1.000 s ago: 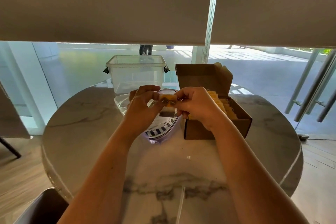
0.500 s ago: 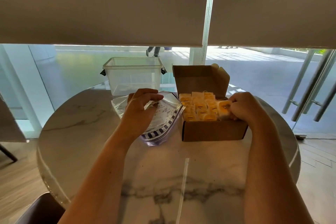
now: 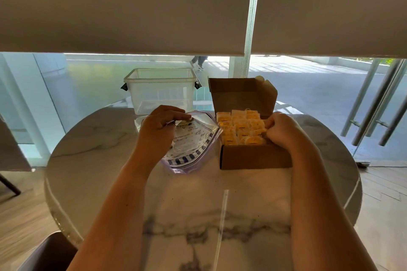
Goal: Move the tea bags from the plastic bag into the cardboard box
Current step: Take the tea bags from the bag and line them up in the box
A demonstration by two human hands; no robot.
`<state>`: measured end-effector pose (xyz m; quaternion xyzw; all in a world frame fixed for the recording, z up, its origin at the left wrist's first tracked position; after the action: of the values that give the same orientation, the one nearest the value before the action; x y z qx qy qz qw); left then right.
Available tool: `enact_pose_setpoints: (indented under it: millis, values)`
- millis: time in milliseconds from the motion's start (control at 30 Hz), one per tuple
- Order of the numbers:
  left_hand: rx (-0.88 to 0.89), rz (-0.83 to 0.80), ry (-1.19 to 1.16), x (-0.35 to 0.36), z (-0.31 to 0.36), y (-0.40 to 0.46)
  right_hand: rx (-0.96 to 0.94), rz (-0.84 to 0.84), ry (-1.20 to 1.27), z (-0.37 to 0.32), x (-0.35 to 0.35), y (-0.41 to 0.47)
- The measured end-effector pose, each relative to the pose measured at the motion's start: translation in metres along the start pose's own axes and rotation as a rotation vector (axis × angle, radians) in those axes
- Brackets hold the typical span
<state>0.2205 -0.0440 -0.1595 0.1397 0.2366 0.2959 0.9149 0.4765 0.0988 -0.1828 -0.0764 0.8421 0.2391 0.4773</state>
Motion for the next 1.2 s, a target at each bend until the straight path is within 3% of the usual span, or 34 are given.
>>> enact_pose_setpoints:
  millis: [200,267,400,567,733,933,1133,1200]
  values:
    - [-0.016,-0.022,-0.025,-0.001,-0.003,0.002,-0.317,0.330,0.113,-0.071,-0.031,-0.014]
    - [-0.030,-0.034,-0.068,-0.002,-0.006,0.002,-0.465,0.222,0.192,-0.113,-0.015,-0.020]
    - [-0.007,-0.059,-0.157,-0.004,-0.003,0.001,-0.666,-0.151,0.216,-0.179,0.057,-0.033]
    - [-0.015,-0.086,-0.221,-0.006,-0.001,-0.001,-0.612,-0.360,0.091,-0.196,0.132,-0.020]
    - [0.000,-0.076,-0.210,-0.007,0.005,-0.003,-0.607,-0.373,0.042,-0.193,0.160,-0.005]
    - [-0.003,-0.070,-0.182,-0.006,0.003,-0.003,-0.638,-0.231,0.034,-0.186,0.147,-0.003]
    - [0.055,-0.035,-0.055,-0.005,0.005,-0.003,-0.518,-0.347,-0.025,-0.174,0.116,-0.002]
    - [0.037,-0.043,0.015,0.001,0.004,-0.003,-0.557,-0.288,-0.005,-0.172,0.091,-0.006]
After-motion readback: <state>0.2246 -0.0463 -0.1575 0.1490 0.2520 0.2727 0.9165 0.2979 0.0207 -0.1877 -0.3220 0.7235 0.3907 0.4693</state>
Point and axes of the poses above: each hand's wrist, its own y-axis towards the middle knuckle, its own x-axis out of the palm, z = x × y, the point moved 9 cm from there along y, towards the middle knuckle, and after that the axes turned 14 degrees about -x, right-handed, at the moved point
